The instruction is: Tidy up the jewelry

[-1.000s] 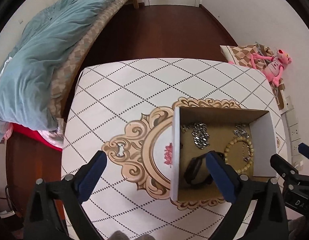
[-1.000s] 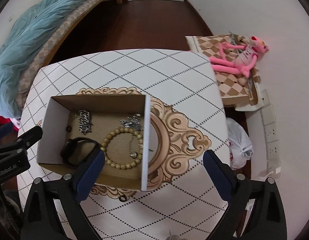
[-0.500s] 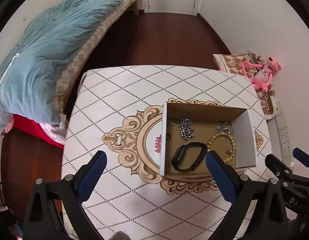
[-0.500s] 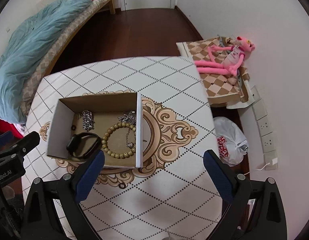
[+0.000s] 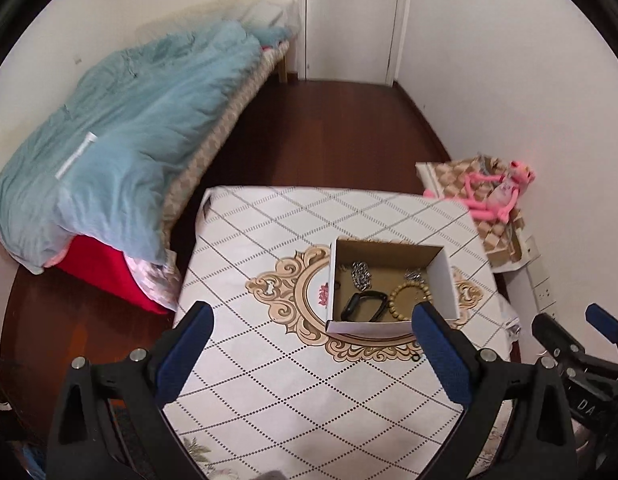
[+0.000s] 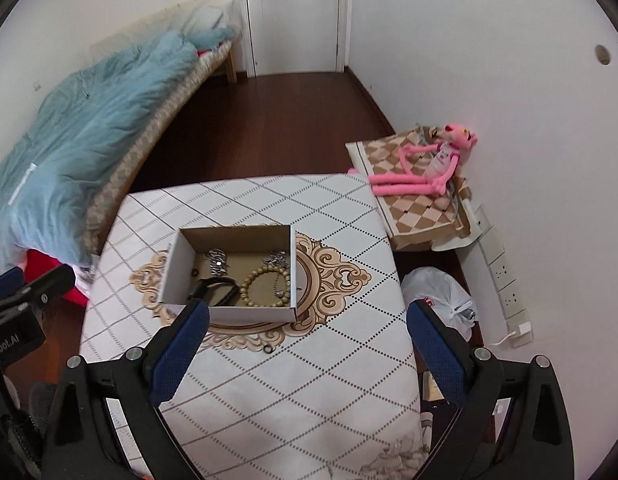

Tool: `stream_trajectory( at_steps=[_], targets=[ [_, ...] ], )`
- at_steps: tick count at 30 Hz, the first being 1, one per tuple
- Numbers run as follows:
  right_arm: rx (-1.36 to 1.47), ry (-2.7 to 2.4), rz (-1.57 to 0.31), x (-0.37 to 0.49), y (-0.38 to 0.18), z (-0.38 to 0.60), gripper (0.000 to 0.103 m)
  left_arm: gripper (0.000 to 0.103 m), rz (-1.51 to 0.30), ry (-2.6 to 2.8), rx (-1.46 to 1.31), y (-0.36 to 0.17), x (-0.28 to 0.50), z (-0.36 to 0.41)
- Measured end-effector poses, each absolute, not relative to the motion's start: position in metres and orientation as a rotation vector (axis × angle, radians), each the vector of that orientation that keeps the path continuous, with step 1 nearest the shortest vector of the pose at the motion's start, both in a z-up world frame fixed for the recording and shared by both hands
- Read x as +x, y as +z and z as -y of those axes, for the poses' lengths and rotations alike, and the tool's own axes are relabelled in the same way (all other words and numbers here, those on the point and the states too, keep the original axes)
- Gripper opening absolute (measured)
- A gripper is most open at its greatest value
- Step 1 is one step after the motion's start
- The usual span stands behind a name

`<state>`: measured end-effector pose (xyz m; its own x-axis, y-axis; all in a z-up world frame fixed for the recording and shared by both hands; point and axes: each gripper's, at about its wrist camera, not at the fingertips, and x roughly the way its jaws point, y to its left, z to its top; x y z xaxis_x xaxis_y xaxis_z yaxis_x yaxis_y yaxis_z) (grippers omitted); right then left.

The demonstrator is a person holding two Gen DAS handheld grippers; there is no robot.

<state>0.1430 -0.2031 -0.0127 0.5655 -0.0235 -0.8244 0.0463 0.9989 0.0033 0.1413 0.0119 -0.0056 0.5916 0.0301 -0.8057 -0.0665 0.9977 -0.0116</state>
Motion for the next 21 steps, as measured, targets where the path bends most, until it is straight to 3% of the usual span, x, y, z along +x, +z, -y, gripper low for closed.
stream_trajectory(
  at_steps=[10,21],
  targets=[
    [0.015,-0.071,-0.81,0.062,0.066,0.207,0.1,0.101,-0.819,0.025,-0.013,0.051,0.074,-0.006],
    [-0.005,-0.098,-0.735,0.01,0.104,0.206,0.1,0.101,-0.762,0.027,-0.024,0.076,0.029,-0.006]
  ],
)
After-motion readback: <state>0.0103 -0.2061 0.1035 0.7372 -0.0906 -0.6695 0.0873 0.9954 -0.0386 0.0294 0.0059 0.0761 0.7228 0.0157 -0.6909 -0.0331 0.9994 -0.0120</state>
